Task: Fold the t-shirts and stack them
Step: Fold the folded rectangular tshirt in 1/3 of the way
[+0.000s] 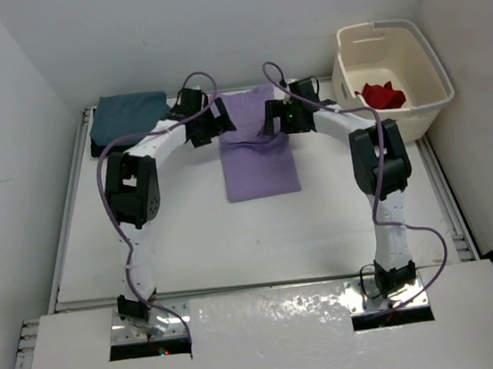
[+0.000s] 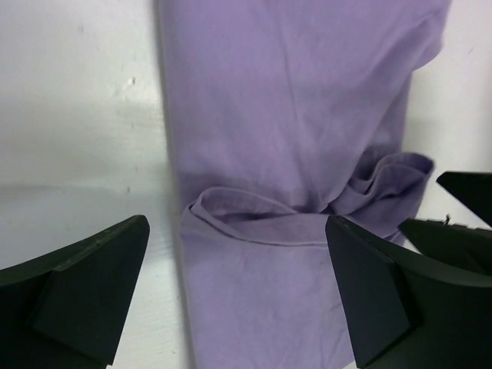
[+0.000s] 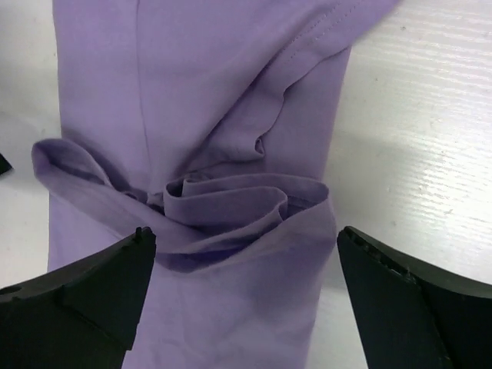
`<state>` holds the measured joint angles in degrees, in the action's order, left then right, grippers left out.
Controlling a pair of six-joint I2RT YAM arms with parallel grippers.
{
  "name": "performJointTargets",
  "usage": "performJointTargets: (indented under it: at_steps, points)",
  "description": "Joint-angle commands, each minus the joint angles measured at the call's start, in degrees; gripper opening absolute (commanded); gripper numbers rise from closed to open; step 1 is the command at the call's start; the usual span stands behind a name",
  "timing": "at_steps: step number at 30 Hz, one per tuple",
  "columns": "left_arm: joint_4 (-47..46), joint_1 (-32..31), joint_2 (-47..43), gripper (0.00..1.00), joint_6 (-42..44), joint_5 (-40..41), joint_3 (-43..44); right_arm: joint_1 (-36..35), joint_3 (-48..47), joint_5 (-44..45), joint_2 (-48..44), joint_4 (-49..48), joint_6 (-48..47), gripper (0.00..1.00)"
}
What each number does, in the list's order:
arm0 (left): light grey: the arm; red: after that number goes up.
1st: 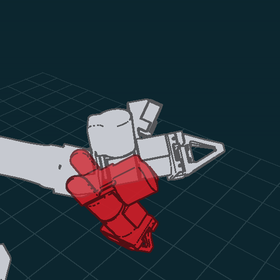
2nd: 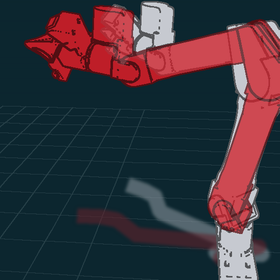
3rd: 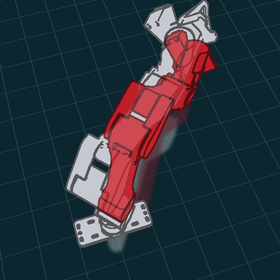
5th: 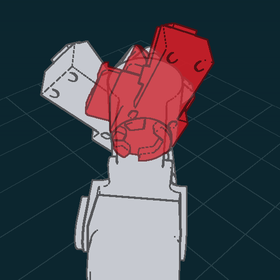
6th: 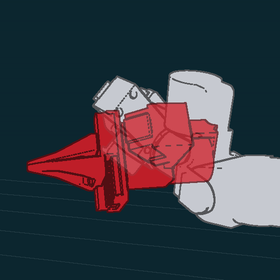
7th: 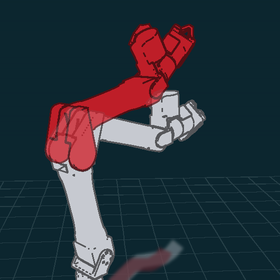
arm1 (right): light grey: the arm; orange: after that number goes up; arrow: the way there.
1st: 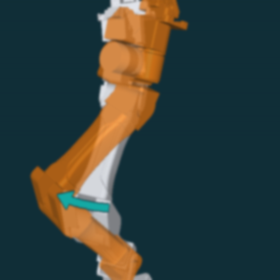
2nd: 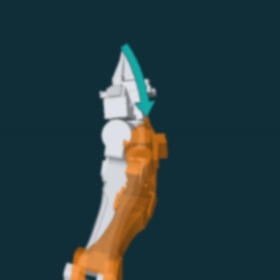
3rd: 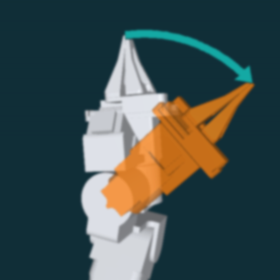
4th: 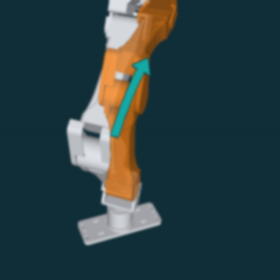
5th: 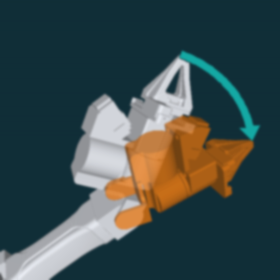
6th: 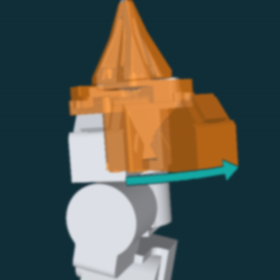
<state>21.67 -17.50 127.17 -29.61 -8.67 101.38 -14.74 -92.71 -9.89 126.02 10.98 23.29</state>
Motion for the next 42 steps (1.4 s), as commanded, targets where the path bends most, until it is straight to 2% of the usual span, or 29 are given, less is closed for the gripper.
performJointTargets:
  at_steps: [1,8,12,16,20,24,26,29,33,36,41,42]
  points:
    - [-0.05,0.45,-4.21,1.0,2.01,1.37,3.04,0.24,-1.26,-0.92,-6.2,-0.35,-1.22,0.99]
    - [-1.63,0.45,-11.94,1.0,0.96,0.76,-5.4,0.07,12.88,-8.72,-15.44,-5.0,0.44,0.99]
    - [-2.94,0.45,-15.37,1.0,-0.98,-0.56,-13.37,-2.39,16.5,-11.72,-16.07,-7.46,0.09,0.99]
    - [-4.53,0.45,-20.98,1.0,-2.65,-0.3,-20.51,-4.15,15.8,-13.22,-12.73,-8.95,1.75,0.99]
    - [-5.5,0.45,-23.99,1.0,-3.27,-0.91,-25.35,-4.33,8.79,-13.58,-6.94,-9.49,2.82,0.99]
    - [-2.52,0.45,-25.04,1.0,-2.56,0.49,-26.94,-4.33,1.49,-11.74,-0.08,-11.94,4.22,0.99]
    - [-1.9,0.45,-25.48,1.0,-2.04,0.32,-27.29,-4.15,-6.73,-7.88,5.1,-11.16,3.0,0.99]
    - [-1.81,0.36,-26.27,1.0,-1.86,-0.91,-28.08,-3.89,-19.59,-5.93,12.05,-3.7,1.59,0.99]
    - [-2.07,-0.25,-27.77,1.0,-1.33,-1.79,-30.19,-3.8,-24.8,-5.67,12.59,-1.41,-0.69,0.99]
    - [-1.9,-1.04,-28.82,1.0,-1.07,-1.44,-32.12,-3.8,-20.43,-4.97,6.81,-1.66,-1.93,0.99]
    - [-2.6,-2.89,-30.49,1.0,-1.59,-1.18,-37.65,-3.45,2.76,-2.15,-11.09,-3.07,-2.81,0.99]
    - [-2.77,-3.59,-31.19,1.0,-1.94,-1.18,-38.45,-3.45,10.45,-0.85,-13.75,-3.25,-2.72,0.99]
